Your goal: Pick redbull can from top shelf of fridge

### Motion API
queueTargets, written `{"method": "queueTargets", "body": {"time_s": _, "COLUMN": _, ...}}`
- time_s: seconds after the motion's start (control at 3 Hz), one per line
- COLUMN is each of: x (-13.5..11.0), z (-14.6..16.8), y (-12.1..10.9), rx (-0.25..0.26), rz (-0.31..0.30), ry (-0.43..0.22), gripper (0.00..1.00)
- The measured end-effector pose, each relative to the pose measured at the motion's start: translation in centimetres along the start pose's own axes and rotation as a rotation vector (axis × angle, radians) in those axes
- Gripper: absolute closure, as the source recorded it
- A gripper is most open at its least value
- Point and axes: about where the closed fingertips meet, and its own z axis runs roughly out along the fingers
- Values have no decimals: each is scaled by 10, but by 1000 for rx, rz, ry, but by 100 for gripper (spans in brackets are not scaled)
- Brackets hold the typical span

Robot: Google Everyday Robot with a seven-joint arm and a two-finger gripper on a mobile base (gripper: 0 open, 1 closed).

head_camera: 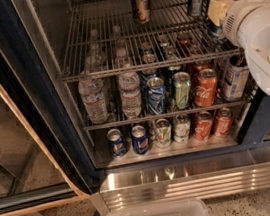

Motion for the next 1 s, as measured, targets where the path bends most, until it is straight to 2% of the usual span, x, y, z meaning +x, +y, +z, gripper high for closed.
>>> {"method": "queueTargets", "body": {"time_s": 0.33, "x": 1, "z": -4, "y": 5, "rx": 7, "rz": -9, "ry": 16, "gripper": 100}}
{"method": "queueTargets", "body": {"time_s": 1.0, "x": -3, "z": -56, "y": 15, "rx": 34, "rz": 49, "ry": 49, "gripper": 100}}
